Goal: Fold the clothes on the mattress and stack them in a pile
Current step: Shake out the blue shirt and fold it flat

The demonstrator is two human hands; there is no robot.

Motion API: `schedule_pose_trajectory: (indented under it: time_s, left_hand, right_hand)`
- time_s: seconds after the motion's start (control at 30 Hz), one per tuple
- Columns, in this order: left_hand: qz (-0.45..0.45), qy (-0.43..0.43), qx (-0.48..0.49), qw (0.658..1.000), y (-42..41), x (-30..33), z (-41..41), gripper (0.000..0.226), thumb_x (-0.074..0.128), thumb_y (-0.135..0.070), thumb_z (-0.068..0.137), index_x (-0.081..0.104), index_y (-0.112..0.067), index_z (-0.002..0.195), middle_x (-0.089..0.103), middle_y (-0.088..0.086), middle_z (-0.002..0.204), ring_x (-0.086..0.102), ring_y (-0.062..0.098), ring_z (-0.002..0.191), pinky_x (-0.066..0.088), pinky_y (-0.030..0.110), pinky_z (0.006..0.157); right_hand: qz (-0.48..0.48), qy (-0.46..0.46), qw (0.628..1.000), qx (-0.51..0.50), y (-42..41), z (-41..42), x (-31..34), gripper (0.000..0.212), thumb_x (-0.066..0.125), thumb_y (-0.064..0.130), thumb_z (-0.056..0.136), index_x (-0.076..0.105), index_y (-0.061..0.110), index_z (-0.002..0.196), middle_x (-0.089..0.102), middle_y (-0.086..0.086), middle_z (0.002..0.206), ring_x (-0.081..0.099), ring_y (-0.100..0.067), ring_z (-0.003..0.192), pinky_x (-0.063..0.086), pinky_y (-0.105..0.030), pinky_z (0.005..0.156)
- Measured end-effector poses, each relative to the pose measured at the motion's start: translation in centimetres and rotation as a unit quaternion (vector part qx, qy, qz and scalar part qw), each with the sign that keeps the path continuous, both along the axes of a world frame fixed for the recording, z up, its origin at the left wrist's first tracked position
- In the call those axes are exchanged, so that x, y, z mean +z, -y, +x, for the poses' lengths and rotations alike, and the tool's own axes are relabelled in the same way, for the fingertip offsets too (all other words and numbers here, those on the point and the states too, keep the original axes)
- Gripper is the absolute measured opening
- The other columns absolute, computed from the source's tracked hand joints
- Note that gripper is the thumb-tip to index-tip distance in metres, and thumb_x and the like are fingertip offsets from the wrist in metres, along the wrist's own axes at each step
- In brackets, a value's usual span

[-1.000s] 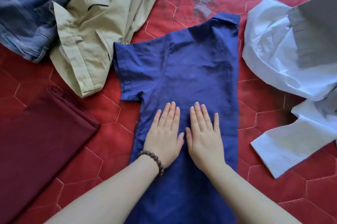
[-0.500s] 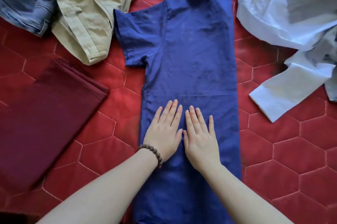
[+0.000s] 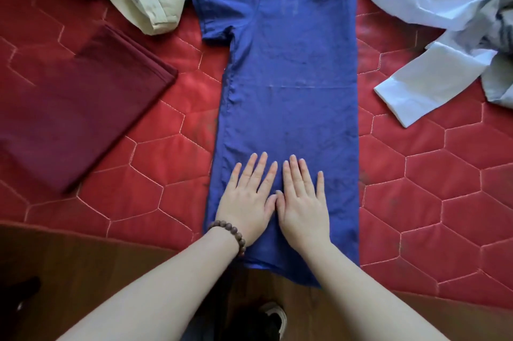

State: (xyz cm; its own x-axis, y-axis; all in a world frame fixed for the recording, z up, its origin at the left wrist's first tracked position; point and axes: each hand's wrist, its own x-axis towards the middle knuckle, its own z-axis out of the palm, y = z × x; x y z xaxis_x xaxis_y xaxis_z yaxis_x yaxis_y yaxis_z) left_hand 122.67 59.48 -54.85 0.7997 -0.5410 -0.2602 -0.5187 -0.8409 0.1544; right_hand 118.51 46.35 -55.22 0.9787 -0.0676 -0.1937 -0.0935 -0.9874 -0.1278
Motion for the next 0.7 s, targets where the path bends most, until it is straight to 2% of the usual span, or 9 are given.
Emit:
schedule_pose_trajectory:
  time_s: [0.1, 0.23, 0.3, 0.43, 0.57, 0.7]
  left_hand:
    - [0.021, 0.015, 0.026, 0.999, -2.5, -0.3, -1.8, 0.063, 0.028, -0.046, 0.093, 0.03, -0.015, 0.149, 0.026, 0.013, 0.156, 0.026, 0.029, 0.144, 0.026, 0.049, 0.115]
    - [0.059, 0.014, 0.076, 0.995, -5.2, -0.2, -4.2, 0.071, 0.02, -0.053, 0.092, 0.02, -0.012, 0.151, 0.013, 0.015, 0.158, 0.016, 0.028, 0.147, 0.015, 0.047, 0.118]
    - [0.072, 0.016, 0.1, 0.992, -4.6, 0.3, -4.9, 0.075, 0.017, -0.054, 0.092, 0.018, -0.008, 0.15, 0.013, 0.017, 0.158, 0.013, 0.028, 0.147, 0.01, 0.049, 0.119]
    - [0.027, 0.016, 0.092, 0.995, -0.9, 1.0, -4.6, 0.071, 0.023, -0.048, 0.094, 0.021, -0.004, 0.15, 0.015, 0.017, 0.158, 0.013, 0.029, 0.147, 0.011, 0.049, 0.12]
    - [0.02, -0.013, 0.058, 0.998, 2.0, 0.3, -3.1, 0.065, 0.017, -0.044, 0.099, -0.001, -0.014, 0.154, -0.01, 0.012, 0.16, -0.012, 0.026, 0.148, -0.003, 0.045, 0.12]
    - [0.021, -0.006, 0.069, 0.997, 3.3, -0.3, 0.2, 0.061, 0.01, -0.041, 0.099, -0.009, -0.018, 0.152, -0.015, 0.01, 0.16, -0.016, 0.026, 0.147, -0.006, 0.046, 0.119]
  right_hand:
    - [-0.006, 0.004, 0.999, -0.036, 2.7, -3.1, -0.2, 0.062, 0.029, 0.038, 0.096, 0.031, 0.004, 0.148, 0.025, -0.01, 0.157, 0.02, -0.022, 0.146, 0.013, -0.051, 0.119]
    - [-0.013, -0.017, 0.998, -0.063, 6.2, -7.5, 0.0, 0.066, 0.023, 0.043, 0.097, 0.021, 0.005, 0.151, 0.015, -0.007, 0.159, 0.011, -0.02, 0.148, 0.009, -0.05, 0.119]
    - [-0.017, -0.013, 0.998, -0.066, 6.3, -8.1, 0.3, 0.066, 0.022, 0.043, 0.097, 0.019, 0.005, 0.15, 0.016, -0.009, 0.159, 0.011, -0.022, 0.148, 0.009, -0.051, 0.119]
    - [0.003, 0.017, 0.999, -0.034, 4.4, -5.9, 0.8, 0.063, 0.03, 0.038, 0.097, 0.025, 0.002, 0.149, 0.02, -0.012, 0.158, 0.016, -0.024, 0.147, 0.007, -0.051, 0.119]
    - [0.011, 0.008, 1.0, 0.0, 2.7, -2.7, 0.4, 0.059, 0.032, 0.031, 0.097, 0.028, 0.003, 0.149, 0.021, -0.011, 0.158, 0.018, -0.025, 0.147, 0.01, -0.055, 0.118]
    - [0.01, 0.005, 1.0, -0.028, 2.8, 1.4, -0.4, 0.06, 0.023, 0.035, 0.098, 0.022, 0.006, 0.151, 0.016, -0.008, 0.16, 0.01, -0.021, 0.148, 0.003, -0.053, 0.119]
